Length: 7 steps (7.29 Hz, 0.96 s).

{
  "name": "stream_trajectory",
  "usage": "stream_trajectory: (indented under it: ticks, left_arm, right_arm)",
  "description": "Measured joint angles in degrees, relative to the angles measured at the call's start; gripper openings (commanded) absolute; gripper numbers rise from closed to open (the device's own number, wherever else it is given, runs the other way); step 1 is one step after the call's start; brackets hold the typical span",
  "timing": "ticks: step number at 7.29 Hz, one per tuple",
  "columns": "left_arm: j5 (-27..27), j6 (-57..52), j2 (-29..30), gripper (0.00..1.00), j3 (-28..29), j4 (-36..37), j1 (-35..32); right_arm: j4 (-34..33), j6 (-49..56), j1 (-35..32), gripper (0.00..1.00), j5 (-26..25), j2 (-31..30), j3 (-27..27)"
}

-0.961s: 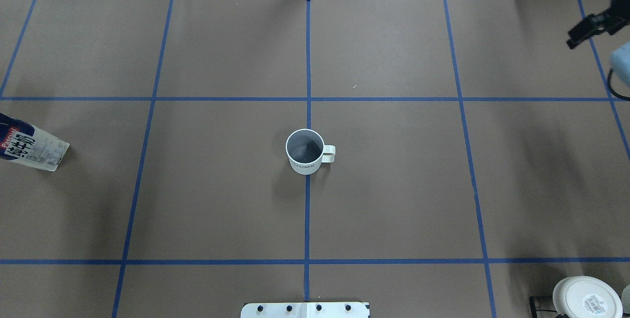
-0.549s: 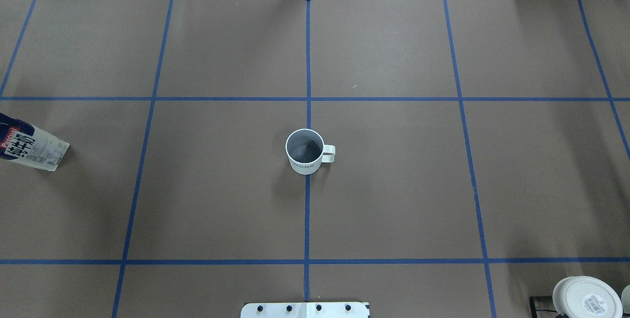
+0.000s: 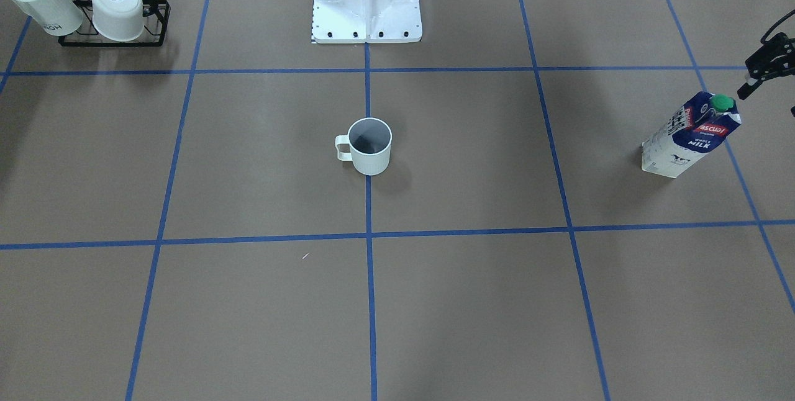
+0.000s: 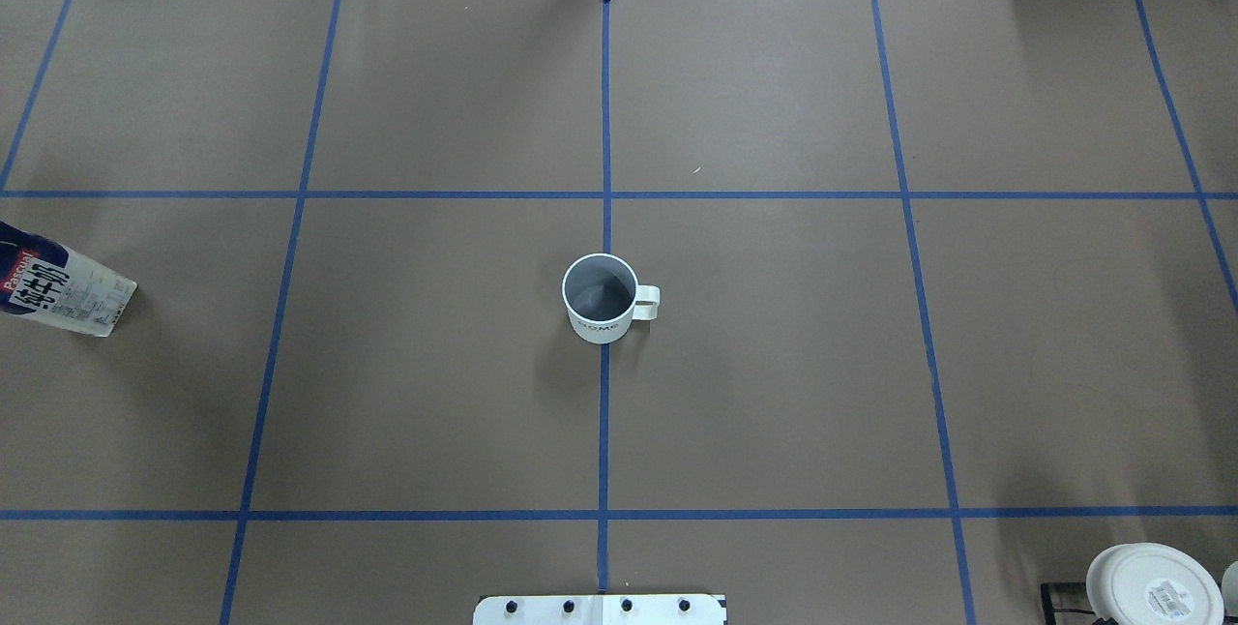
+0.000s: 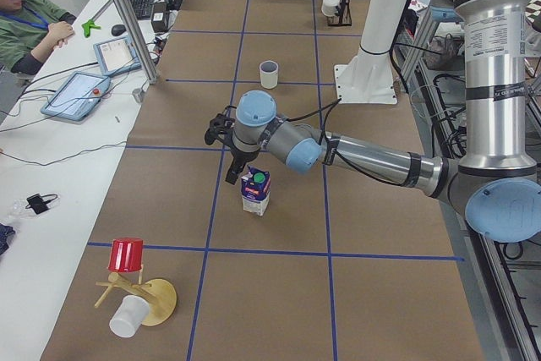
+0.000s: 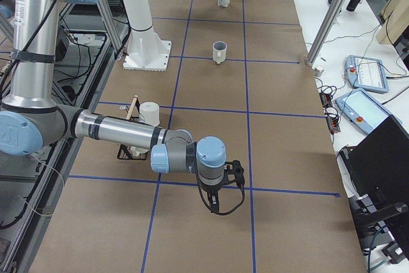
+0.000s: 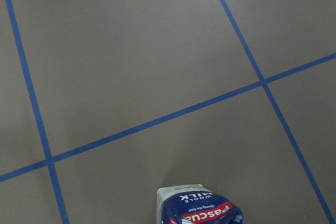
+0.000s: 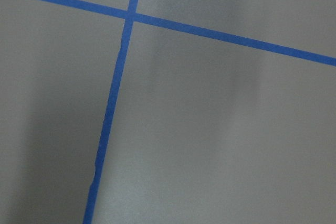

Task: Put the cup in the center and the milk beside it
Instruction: 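Grasp the Pascual milk carton with the left gripper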

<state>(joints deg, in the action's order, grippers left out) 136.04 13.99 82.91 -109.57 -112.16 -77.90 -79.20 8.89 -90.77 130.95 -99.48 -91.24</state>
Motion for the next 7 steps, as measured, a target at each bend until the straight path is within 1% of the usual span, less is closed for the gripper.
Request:
stream_trajectory:
  ticks: [2,5,7]
  left_arm:
    - [-3.4,2.8,-1.1,0.98,-0.1,-0.1,3.7]
    - [-4.9,3.8,-2.8,0.98,0.0,-0.8,7.5]
    - [-5.0,4.0,-3.2,0.85,0.1,-1.0,8.5]
  right_arm:
    - [-2.4,0.1,-0.9,1.00,0.1,0.5,-1.1]
    - [-2.8,0.2,-0.9,1.00,-0.9,0.6,-1.3]
    - [-2.8,0.2,-0.9,1.00,-1.2,0.6,-1.3]
